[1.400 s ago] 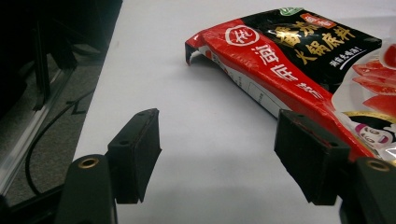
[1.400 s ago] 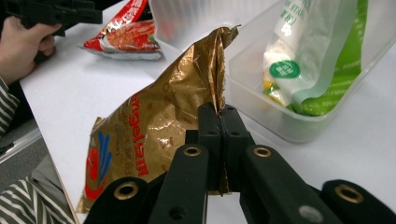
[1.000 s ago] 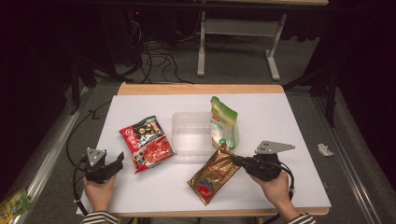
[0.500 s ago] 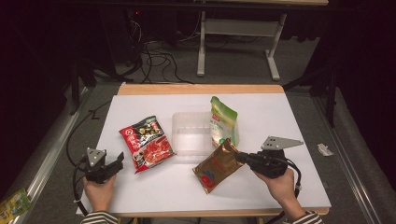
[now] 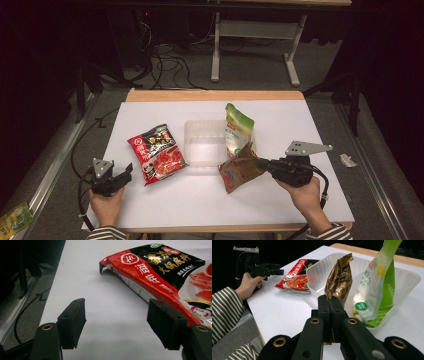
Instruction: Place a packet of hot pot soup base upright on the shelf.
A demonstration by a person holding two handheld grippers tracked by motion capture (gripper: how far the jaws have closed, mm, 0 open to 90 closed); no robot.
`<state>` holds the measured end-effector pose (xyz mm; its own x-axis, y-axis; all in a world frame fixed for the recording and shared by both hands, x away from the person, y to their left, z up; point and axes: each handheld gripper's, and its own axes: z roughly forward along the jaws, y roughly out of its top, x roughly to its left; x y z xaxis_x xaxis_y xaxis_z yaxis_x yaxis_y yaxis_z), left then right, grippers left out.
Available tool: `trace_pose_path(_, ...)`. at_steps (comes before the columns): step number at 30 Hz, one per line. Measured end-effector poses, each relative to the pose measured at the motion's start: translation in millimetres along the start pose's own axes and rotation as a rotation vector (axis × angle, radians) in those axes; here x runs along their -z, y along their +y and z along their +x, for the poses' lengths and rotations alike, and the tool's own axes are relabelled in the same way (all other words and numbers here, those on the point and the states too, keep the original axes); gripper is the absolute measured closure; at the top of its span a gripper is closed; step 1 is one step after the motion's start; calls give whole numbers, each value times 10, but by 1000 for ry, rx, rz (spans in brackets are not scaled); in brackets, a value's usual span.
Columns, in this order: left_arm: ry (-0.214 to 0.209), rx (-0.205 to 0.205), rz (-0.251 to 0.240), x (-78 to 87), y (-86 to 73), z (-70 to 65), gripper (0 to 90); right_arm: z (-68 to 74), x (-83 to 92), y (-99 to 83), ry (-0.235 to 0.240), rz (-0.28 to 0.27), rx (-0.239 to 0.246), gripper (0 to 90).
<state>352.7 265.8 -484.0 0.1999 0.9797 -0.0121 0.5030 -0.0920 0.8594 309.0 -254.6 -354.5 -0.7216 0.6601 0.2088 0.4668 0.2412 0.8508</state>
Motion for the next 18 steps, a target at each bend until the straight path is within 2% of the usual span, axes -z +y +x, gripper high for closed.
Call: trace_pose_path(18, 0, 4, -1, 2, -1, -1, 317, 31, 92, 202, 36, -37, 15, 900)
